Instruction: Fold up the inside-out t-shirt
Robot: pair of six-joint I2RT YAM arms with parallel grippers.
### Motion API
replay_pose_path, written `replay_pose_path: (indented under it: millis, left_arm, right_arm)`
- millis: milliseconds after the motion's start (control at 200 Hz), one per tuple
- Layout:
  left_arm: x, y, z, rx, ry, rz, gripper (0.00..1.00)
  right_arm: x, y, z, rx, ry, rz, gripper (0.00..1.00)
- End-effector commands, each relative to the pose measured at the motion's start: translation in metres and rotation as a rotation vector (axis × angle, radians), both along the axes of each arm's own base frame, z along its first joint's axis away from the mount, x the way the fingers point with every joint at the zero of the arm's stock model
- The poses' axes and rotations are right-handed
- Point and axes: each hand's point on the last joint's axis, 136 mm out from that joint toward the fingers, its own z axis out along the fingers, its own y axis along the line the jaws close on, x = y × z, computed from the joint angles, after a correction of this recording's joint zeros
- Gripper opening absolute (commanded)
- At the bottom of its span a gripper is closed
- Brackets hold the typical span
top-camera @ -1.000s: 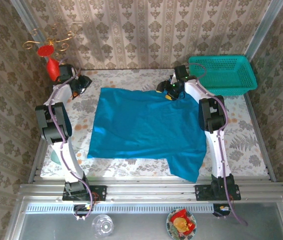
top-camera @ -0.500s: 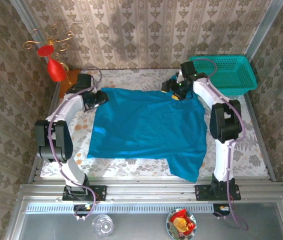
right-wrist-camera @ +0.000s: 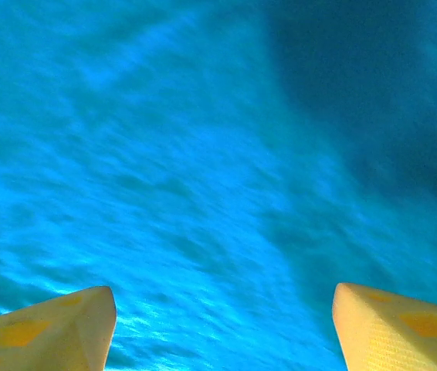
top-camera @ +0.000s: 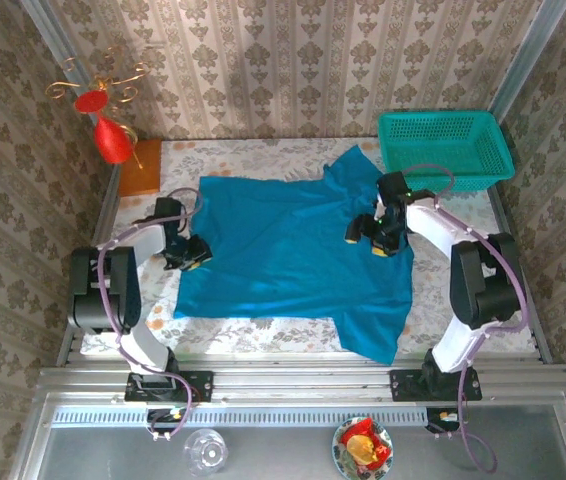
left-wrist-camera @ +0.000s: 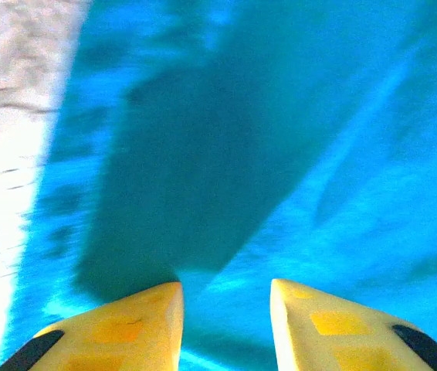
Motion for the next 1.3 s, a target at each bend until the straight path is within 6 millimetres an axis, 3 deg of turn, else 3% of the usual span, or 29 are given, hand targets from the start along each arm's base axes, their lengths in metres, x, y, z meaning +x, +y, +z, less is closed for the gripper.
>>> replay_pose_path:
  millis: [0, 150, 320, 590, 815, 955, 1150, 1295]
  left_arm:
    - [-0.018, 0.021, -0.007, 0.044, 0.033, 0.050, 0.36]
    - [-0.010, 0.021, 0.021, 0.047, -0.052, 0.027, 0.39]
    - [-0.006, 0.044, 0.041, 0.195, -0.054, 0.006, 0.42]
    - [-0.019, 0.056, 0.012, 0.254, 0.065, -0.001, 0.41]
    - [-0.012, 0.050, 0.009, 0.203, 0.037, 0.006, 0.29]
    - [-0.008, 0.053, 0.008, 0.216, 0.038, 0.010, 0.23]
    - [-0.010, 0.057, 0.000, 0.228, 0.067, 0.018, 0.23]
    - [-0.011, 0.061, 0.000, 0.241, 0.069, 0.029, 0.06]
  right_arm:
    - [-0.016, -0.021, 0.005, -0.078, -0.016, -0.023, 0.76]
    - [-0.030, -0.026, 0.000, -0.087, -0.004, -0.027, 0.77]
    - [-0.035, -0.028, 0.003, -0.091, -0.009, -0.022, 0.77]
    - [-0.042, -0.027, 0.001, -0.078, 0.012, 0.001, 0.77]
    - [-0.049, -0.031, 0.001, -0.092, 0.015, 0.006, 0.77]
    - [-0.052, -0.029, -0.011, -0.066, 0.045, -0.008, 0.77]
    - [-0.054, -0.035, -0.030, -0.054, 0.074, -0.055, 0.77]
    - [-0.055, -0.040, -0.043, -0.036, 0.105, -0.087, 0.77]
